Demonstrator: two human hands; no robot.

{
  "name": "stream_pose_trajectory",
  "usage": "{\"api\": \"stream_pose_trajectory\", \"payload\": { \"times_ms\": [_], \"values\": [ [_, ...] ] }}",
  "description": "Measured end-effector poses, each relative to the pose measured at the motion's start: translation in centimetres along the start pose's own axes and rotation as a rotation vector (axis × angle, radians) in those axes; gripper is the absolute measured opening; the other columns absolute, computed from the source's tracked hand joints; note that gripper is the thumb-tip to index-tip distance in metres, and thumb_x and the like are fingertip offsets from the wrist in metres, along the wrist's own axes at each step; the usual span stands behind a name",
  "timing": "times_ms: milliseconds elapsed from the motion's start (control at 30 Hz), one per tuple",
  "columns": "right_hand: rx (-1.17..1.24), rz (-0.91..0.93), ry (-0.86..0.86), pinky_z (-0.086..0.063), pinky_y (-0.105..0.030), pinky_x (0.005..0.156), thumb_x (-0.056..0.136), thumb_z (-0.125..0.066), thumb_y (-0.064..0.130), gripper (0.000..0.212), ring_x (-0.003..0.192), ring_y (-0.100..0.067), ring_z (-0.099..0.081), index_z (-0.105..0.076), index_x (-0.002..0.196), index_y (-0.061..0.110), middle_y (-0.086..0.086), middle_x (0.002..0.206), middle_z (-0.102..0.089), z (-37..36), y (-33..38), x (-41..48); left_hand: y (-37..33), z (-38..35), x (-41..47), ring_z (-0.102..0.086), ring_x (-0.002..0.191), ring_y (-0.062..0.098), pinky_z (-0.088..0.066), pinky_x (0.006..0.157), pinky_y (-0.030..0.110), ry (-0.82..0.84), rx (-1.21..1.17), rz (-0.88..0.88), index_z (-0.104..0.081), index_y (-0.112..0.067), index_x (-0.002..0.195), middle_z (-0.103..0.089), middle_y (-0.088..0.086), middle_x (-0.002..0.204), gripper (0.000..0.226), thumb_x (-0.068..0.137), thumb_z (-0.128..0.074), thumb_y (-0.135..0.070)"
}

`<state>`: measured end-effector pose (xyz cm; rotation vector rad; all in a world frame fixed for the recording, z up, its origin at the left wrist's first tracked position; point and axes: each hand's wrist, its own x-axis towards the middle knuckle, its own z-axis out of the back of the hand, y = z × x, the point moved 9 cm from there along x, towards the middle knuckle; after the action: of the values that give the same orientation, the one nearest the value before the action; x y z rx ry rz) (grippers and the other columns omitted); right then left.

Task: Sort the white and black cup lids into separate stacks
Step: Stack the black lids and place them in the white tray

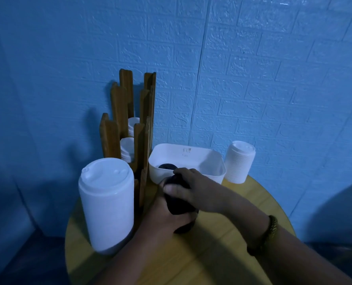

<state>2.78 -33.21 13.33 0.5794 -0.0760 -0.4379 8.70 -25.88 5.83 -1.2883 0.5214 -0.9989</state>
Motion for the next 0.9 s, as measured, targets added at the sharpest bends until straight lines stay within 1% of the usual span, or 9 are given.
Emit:
{"api": "stream_pose_trajectory", "payload": {
  "times_ms": [100, 200, 300, 400, 467, 533, 633, 733, 900],
  "values": [
    [0.225, 0.015, -0.125, -0.042, -0.026, 0.096, 0.099, -0.045, 0.056, 0.051, 0.116, -0.009, -0.055, -0.052, 0.139, 0.025, 0.003, 0.135, -0.059, 3.8, -1.6, 2.3, 1.0, 0.1, 0.6, -0.044, 0.127, -0.013, -0.04, 0.099, 0.014, -0.012, 0.02, 0.015, -0.031, -0.057, 0.133, -0.047, -0.031, 0.135, 0.093, 0.061, -0.09, -0.047],
    [0.126, -0.078, -0.223, -0.044, -0.022, 0.075, 0.1, -0.055, 0.035, 0.038, 0.094, -0.013, -0.061, -0.058, 0.134, 0.019, -0.005, 0.129, -0.064, 5.4, -5.4, 7.7, 1.5, 0.3, 1.0, -0.041, 0.13, -0.006, -0.035, 0.105, 0.022, -0.032, 0.01, 0.055, -0.026, -0.06, 0.134, -0.043, -0.033, 0.137, 0.099, 0.061, -0.091, -0.049],
    [-0.095, -0.105, 0.026, -0.043, -0.025, 0.088, 0.093, -0.069, 0.03, 0.045, 0.113, -0.023, -0.061, -0.057, 0.135, 0.02, -0.01, 0.136, -0.059, 2.5, -7.9, 13.4, 2.0, 0.9, 0.8, -0.038, 0.129, -0.004, -0.031, 0.107, 0.025, -0.055, -0.01, 0.078, -0.021, -0.069, 0.127, -0.038, -0.038, 0.133, 0.097, 0.068, -0.093, -0.04],
    [-0.149, -0.032, 0.189, -0.041, -0.027, 0.095, 0.092, -0.07, 0.027, 0.064, 0.135, -0.025, -0.046, -0.042, 0.148, 0.026, -0.005, 0.155, -0.039, 0.2, -7.3, 16.4, 2.1, 1.5, 0.9, -0.035, 0.133, -0.004, -0.028, 0.11, 0.025, -0.078, 0.009, 0.091, -0.017, -0.073, 0.126, -0.036, -0.039, 0.136, 0.1, 0.066, -0.093, -0.049],
    [-0.197, -0.002, 0.268, -0.035, -0.034, 0.109, 0.092, -0.068, 0.034, 0.066, 0.141, -0.023, -0.038, -0.038, 0.151, 0.029, -0.001, 0.157, -0.037, -1.3, -6.5, 17.4, 2.3, 1.6, 0.9, -0.036, 0.13, -0.01, -0.027, 0.109, 0.023, -0.082, 0.01, 0.094, -0.015, -0.074, 0.127, -0.036, -0.041, 0.136, 0.102, 0.065, -0.093, -0.051],
    [-0.303, 0.04, 0.28, -0.032, -0.044, 0.114, 0.084, -0.062, 0.051, 0.064, 0.134, -0.02, -0.045, -0.047, 0.144, 0.033, 0.004, 0.148, -0.049, -2.5, -6.7, 18.3, 2.2, 1.6, 0.8, -0.035, 0.126, -0.016, -0.026, 0.107, 0.021, -0.08, -0.001, 0.093, -0.015, -0.072, 0.129, -0.035, -0.043, 0.134, 0.102, 0.067, -0.092, -0.049],
    [-0.307, 0.04, 0.201, -0.039, -0.041, 0.107, 0.088, -0.067, 0.035, 0.053, 0.124, -0.023, -0.053, -0.053, 0.137, 0.021, -0.004, 0.137, -0.057, -2.1, -7.2, 18.6, 2.3, 1.5, 0.8, -0.035, 0.119, -0.026, -0.029, 0.101, 0.011, -0.082, -0.005, 0.097, -0.016, -0.072, 0.13, -0.036, -0.046, 0.131, 0.102, 0.069, -0.092, -0.044],
    [-0.201, 0.013, 0.028, -0.048, -0.037, 0.097, 0.08, -0.08, 0.032, 0.07, 0.115, -0.026, -0.056, -0.049, 0.14, 0.015, -0.01, 0.136, -0.053, 1.5, -7.6, 17.2, 2.6, 1.5, 0.9, -0.036, 0.115, -0.034, -0.032, 0.089, 0.0, -0.099, -0.012, 0.08, -0.022, -0.073, 0.126, -0.043, -0.045, 0.128, 0.098, 0.069, -0.093, -0.038],
    [-0.044, 0.048, -0.201, -0.039, -0.032, 0.101, 0.08, -0.081, 0.033, 0.078, 0.122, -0.02, -0.048, -0.042, 0.147, 0.024, -0.002, 0.135, -0.041, 7.8, -6.9, 9.0, 3.1, 1.5, 1.4, -0.043, 0.132, -0.007, -0.039, 0.112, 0.03, -0.088, -0.044, 0.095, -0.023, -0.075, 0.127, -0.045, -0.034, 0.138, 0.101, 0.061, -0.094, -0.046]
  ]
}}
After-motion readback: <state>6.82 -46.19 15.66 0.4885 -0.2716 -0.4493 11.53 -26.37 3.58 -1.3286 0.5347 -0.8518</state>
